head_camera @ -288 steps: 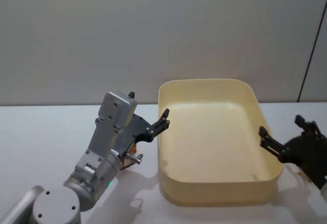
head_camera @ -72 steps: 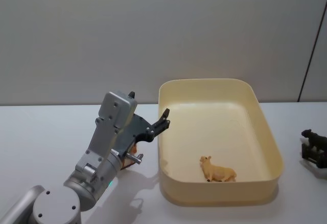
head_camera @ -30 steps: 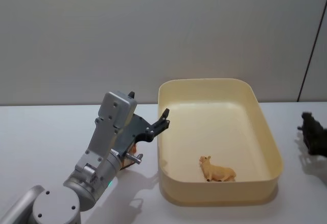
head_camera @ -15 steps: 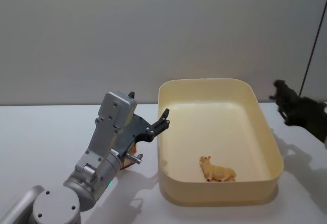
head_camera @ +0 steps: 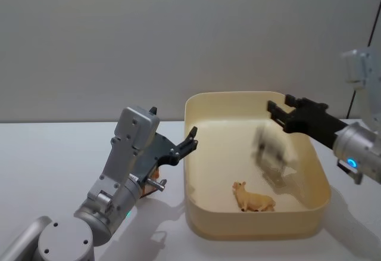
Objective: Pick up the toy alternately with two hands and place it into the central storage box.
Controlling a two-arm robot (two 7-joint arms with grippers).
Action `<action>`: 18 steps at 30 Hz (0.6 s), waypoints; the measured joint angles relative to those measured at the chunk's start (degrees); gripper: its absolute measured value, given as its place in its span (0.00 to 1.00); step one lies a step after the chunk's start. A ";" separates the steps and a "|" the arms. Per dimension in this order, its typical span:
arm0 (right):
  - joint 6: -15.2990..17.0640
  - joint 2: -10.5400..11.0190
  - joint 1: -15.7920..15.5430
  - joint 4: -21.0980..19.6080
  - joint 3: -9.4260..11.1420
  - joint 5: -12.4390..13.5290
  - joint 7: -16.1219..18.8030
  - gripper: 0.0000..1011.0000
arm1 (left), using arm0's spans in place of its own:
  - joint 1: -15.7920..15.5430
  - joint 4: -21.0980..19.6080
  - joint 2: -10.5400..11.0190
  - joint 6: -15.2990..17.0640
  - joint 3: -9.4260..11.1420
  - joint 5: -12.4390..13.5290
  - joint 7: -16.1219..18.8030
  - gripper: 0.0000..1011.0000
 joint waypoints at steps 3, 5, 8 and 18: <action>0.59 -0.77 1.03 0.69 -0.61 -0.31 0.79 0.52 | 0.00 0.00 0.00 0.00 0.00 0.00 0.00 0.99; 0.83 -1.08 1.42 0.97 -0.87 -0.41 1.09 0.58 | 0.00 0.00 0.00 0.00 0.00 0.00 0.00 0.99; 1.25 -1.61 2.13 1.46 -1.29 -0.61 1.61 0.68 | 0.00 0.00 0.00 0.00 0.00 0.00 0.00 0.99; 1.76 -2.16 3.01 1.96 -1.79 -0.75 2.37 0.95 | 0.00 0.00 0.00 0.00 0.00 0.00 0.00 0.99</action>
